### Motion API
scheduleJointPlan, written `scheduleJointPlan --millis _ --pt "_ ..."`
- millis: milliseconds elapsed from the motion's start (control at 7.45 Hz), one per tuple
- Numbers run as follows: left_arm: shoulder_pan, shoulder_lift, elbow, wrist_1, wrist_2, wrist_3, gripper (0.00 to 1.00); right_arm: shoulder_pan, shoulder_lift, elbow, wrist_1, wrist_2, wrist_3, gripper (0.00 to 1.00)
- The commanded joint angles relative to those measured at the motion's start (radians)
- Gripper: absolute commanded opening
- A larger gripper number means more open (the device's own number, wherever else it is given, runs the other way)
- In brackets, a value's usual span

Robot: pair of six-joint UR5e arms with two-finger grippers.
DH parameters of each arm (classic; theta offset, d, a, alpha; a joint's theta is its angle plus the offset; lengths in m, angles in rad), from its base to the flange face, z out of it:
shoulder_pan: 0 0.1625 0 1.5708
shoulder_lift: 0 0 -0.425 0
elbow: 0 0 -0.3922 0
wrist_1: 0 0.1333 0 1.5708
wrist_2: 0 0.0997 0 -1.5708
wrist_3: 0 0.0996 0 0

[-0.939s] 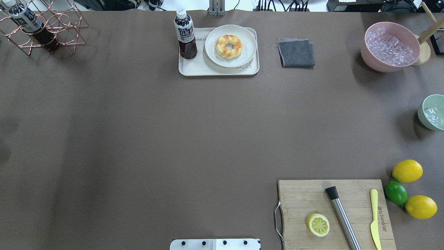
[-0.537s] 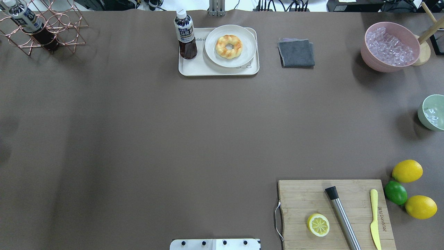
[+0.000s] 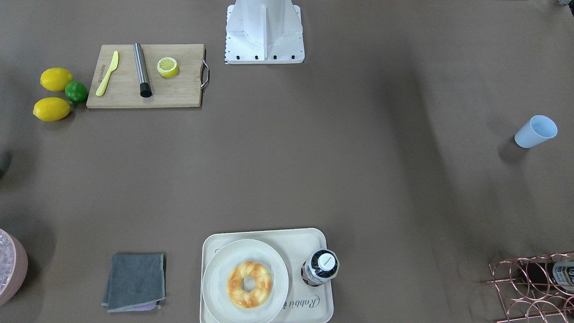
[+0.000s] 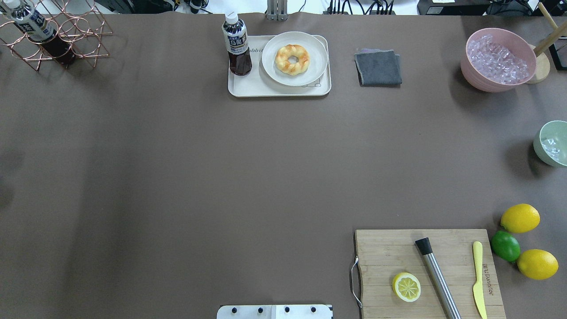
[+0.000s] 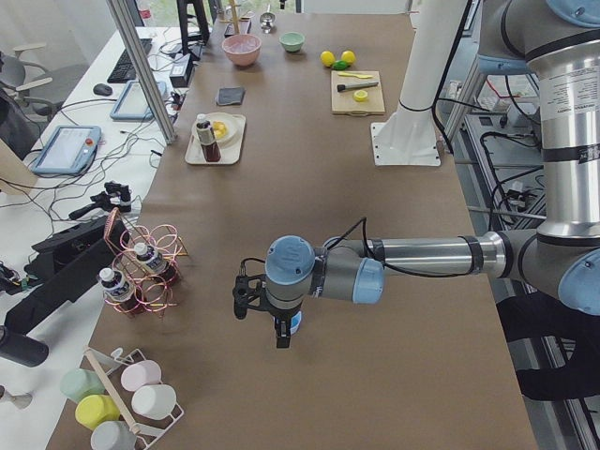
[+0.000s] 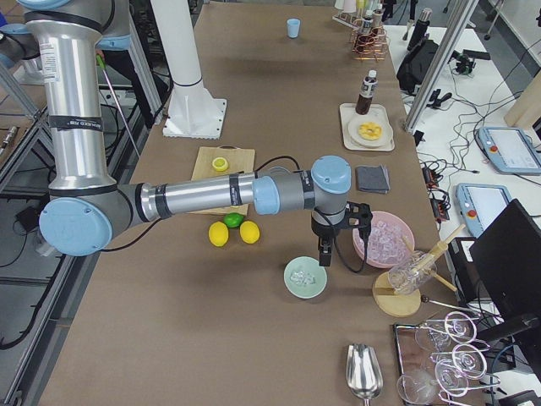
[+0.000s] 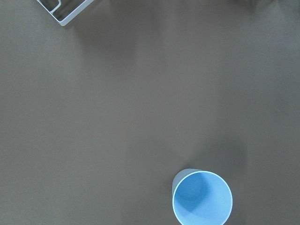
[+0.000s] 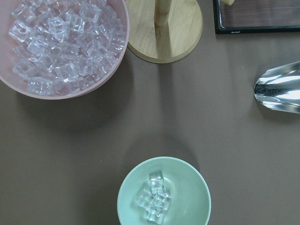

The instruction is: Pour ice into bowl

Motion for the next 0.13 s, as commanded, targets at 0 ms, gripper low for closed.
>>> scheduleJointPlan --millis 0 --pt "0.000 0.005 -0.012 0.001 -0.001 0.000 0.97 0.014 -0.005 0.002 -0.002 -0.008 -0.063 1.00"
